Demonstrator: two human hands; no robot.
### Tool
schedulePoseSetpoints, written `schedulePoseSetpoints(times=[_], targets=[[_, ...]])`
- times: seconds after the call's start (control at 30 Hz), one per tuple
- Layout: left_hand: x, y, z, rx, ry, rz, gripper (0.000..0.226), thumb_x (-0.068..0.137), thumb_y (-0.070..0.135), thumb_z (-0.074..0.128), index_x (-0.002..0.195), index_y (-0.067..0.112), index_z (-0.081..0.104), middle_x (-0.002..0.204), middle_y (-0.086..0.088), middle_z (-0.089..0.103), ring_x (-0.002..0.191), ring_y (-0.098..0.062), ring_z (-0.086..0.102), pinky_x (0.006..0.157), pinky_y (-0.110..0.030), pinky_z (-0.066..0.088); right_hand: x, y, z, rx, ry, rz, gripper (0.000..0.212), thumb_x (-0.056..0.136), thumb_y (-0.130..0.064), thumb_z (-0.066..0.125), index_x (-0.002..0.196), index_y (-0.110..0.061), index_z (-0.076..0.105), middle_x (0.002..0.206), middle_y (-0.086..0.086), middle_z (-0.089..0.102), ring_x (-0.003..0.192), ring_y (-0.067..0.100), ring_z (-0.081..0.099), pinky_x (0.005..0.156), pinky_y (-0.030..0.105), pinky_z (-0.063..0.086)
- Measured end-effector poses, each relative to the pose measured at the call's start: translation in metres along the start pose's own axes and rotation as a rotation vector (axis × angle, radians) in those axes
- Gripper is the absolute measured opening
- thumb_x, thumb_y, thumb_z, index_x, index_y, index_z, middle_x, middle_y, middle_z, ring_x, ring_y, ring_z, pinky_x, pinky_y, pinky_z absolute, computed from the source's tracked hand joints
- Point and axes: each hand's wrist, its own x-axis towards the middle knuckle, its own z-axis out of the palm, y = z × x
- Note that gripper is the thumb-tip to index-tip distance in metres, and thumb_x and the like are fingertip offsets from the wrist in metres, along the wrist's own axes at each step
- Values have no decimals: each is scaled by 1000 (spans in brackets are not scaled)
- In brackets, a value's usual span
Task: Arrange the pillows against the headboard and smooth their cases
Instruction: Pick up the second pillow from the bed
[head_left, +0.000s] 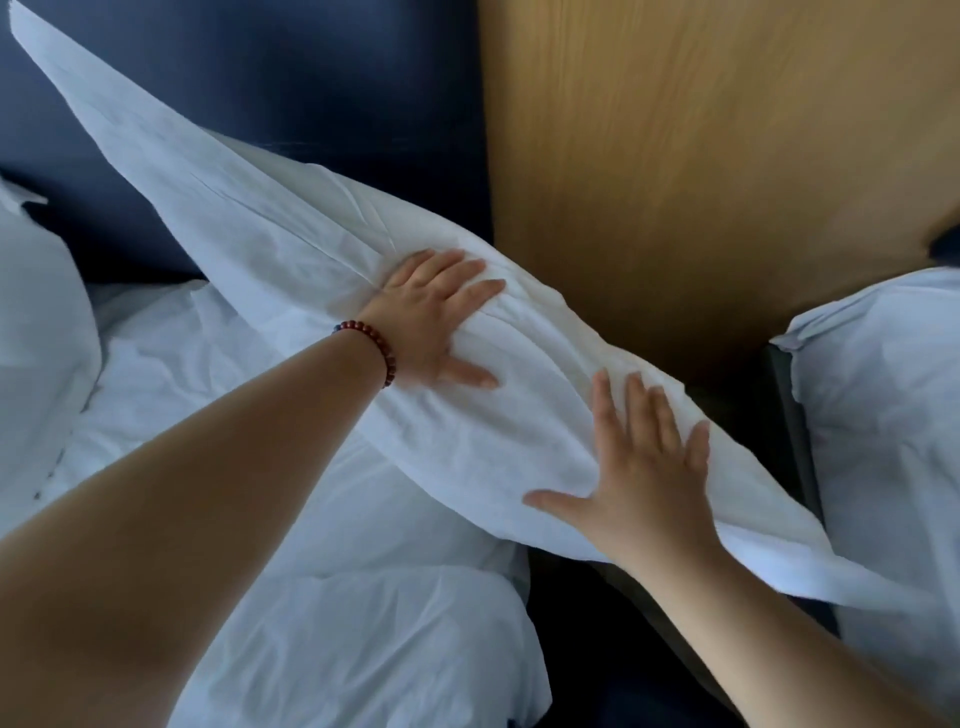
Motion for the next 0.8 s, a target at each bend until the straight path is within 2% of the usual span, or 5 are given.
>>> schedulePoseSetpoints(times=[0.23,0.43,0.57,0.67,0.8], targets=[[36,-3,-18,167,6,55,114,56,100,24,135,21,47,130,-1,58,127,-21,46,120,-41,13,75,21,33,31,286,16,126,58,-98,39,150,-11,35,120,16,56,110,34,53,103,57,31],[48,0,-26,227,-22,52,99,56,99,26,112,21,53,109,4,61,107,-19,56,107,-38,31,99,19,32,65,265,-24,97,59,-95,46,111,-15,61,80,3,67,75,27,63,73,39,44],[39,0,-36,238,-80,37,85,60,96,33,101,24,51,95,5,60,92,-19,56,88,-35,38,104,19,15,175,324,-156,69,61,-86,55,67,-20,38,46,-8,35,40,19,37,51,28,33],[19,-5,-57,182,-108,-12,72,57,95,37,86,29,42,71,13,45,73,-16,49,71,-31,37,99,17,-7,212,370,-266,68,62,-80,64,66,-22,30,45,-13,19,38,13,25,45,23,21],[-30,-16,-86,84,-63,-93,69,53,95,37,82,32,44,74,14,51,74,-14,51,68,-31,41,92,1,-51,157,311,-392,62,66,-78,65,73,-25,34,51,-12,32,48,13,39,45,27,25]])
